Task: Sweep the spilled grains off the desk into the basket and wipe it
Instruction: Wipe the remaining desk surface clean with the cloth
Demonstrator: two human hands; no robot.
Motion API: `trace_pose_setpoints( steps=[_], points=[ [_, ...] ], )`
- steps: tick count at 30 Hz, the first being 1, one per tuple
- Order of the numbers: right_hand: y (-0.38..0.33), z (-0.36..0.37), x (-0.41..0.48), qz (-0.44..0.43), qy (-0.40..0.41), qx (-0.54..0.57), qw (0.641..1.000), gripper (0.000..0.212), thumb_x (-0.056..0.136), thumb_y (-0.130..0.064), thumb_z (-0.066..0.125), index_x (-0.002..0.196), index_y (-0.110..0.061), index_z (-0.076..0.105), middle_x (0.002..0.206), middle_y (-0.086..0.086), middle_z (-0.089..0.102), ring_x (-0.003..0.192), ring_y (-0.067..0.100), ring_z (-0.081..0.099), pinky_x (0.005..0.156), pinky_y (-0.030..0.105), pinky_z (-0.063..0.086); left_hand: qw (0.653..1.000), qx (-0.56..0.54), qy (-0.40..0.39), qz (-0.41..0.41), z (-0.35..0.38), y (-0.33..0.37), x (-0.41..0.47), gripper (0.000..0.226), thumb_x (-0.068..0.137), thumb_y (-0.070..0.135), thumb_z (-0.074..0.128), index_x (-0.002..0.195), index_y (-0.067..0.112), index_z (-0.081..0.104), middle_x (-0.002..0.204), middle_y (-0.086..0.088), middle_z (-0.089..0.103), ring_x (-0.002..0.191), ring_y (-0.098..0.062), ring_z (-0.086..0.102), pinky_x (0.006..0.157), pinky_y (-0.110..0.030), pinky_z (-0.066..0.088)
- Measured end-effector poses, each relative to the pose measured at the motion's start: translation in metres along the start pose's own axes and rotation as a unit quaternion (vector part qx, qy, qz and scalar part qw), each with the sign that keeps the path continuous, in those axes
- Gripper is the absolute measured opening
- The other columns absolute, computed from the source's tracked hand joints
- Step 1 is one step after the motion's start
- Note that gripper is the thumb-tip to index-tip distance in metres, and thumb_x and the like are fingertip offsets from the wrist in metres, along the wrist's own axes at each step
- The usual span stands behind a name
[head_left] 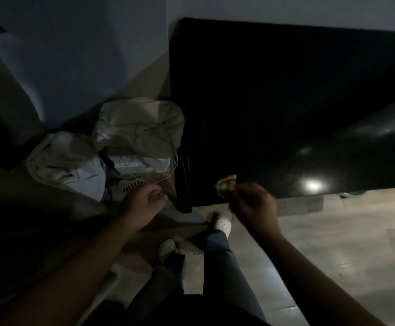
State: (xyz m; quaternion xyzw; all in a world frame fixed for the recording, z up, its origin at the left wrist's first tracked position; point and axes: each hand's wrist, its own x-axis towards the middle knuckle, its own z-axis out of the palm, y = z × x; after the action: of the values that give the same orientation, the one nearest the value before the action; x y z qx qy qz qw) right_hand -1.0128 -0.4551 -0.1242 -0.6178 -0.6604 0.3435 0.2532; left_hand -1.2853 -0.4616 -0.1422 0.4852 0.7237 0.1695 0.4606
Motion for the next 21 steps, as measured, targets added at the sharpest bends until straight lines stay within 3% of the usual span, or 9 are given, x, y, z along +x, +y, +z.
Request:
trace_pose_setpoints(
  steps=[3,6,8,10,12,15,18,21],
  points=[
    [0.001,-0.013,0.04,0.022,0.082,-0.018,0.996,0.015,0.09,-0.014,0.063,0.103,-0.012,0.07,0.099,0.0,0.063,0.086,0.015,0.063,0.074,0.031,0.055,1.0,0.003,-0.014,-0.006,0.004,0.007,-0.002,0.037,0.081,0.037,0.064,0.108,0.013,0.064,0.104,-0.005,0.064,0.099,-0.022,0.06,0.087,-0.04,0.05],
    [0.011,0.006,0.072,0.064,0.107,-0.005,0.992,0.022,0.092,-0.013,0.061,0.112,-0.009,0.067,0.114,0.007,0.062,0.103,0.019,0.06,0.09,0.043,0.052,1.0,0.007,-0.016,-0.014,0.01,0.01,0.004,0.024,0.084,0.032,0.064,0.102,0.016,0.064,0.096,-0.001,0.063,0.092,-0.02,0.06,0.082,-0.037,0.049],
    [0.014,0.03,0.063,0.07,0.128,-0.033,0.989,0.024,0.092,-0.015,0.059,0.115,-0.011,0.066,0.121,0.008,0.059,0.111,0.019,0.055,0.093,0.04,0.05,1.0,0.007,-0.026,-0.007,0.009,0.009,0.006,0.044,0.077,0.046,0.06,0.106,0.014,0.065,0.099,-0.001,0.066,0.093,-0.019,0.061,0.084,-0.038,0.05],
    [0.01,0.045,0.034,0.017,0.114,-0.065,0.991,0.028,0.09,-0.017,0.057,0.117,-0.016,0.065,0.122,0.007,0.058,0.11,0.016,0.053,0.09,0.029,0.048,1.0,0.002,-0.017,-0.003,0.009,0.008,0.008,0.055,0.07,0.053,0.056,0.106,0.013,0.067,0.102,-0.003,0.068,0.096,-0.019,0.062,0.086,-0.04,0.051],
    [0.006,0.044,-0.004,-0.03,0.043,-0.056,0.997,0.031,0.089,-0.019,0.055,0.118,-0.022,0.064,0.119,-0.001,0.058,0.104,0.005,0.051,0.084,0.02,0.047,1.0,-0.002,-0.016,-0.023,0.012,0.01,0.007,0.036,0.082,0.035,0.064,0.107,0.01,0.066,0.106,-0.004,0.068,0.097,-0.016,0.061,0.086,-0.034,0.049],
    [0.002,0.024,-0.044,-0.018,-0.064,0.037,0.997,0.031,0.086,-0.012,0.063,0.109,-0.033,0.065,0.103,-0.019,0.056,0.088,0.002,0.06,0.07,0.025,0.055,1.0,-0.001,-0.006,-0.031,0.017,0.008,0.006,0.023,0.089,0.018,0.063,0.109,0.008,0.065,0.108,-0.005,0.067,0.101,-0.019,0.061,0.087,-0.034,0.048],
    [0.001,0.002,-0.024,-0.014,-0.015,0.048,0.999,0.022,0.089,-0.012,0.063,0.106,-0.024,0.068,0.1,-0.01,0.059,0.085,0.004,0.06,0.07,0.024,0.055,0.999,-0.014,0.004,-0.035,0.018,0.008,0.002,0.03,0.088,0.022,0.065,0.113,0.006,0.063,0.113,-0.009,0.065,0.105,-0.024,0.06,0.09,-0.037,0.047],
    [-0.009,0.0,0.048,-0.047,0.055,-0.004,0.997,0.02,0.092,-0.014,0.06,0.111,-0.014,0.067,0.109,0.003,0.062,0.093,0.008,0.059,0.08,0.026,0.053,0.999,-0.018,0.005,-0.051,0.019,0.009,-0.003,0.051,0.071,0.041,0.06,0.11,0.008,0.063,0.109,-0.011,0.065,0.103,-0.028,0.059,0.093,-0.044,0.047]
  ],
)
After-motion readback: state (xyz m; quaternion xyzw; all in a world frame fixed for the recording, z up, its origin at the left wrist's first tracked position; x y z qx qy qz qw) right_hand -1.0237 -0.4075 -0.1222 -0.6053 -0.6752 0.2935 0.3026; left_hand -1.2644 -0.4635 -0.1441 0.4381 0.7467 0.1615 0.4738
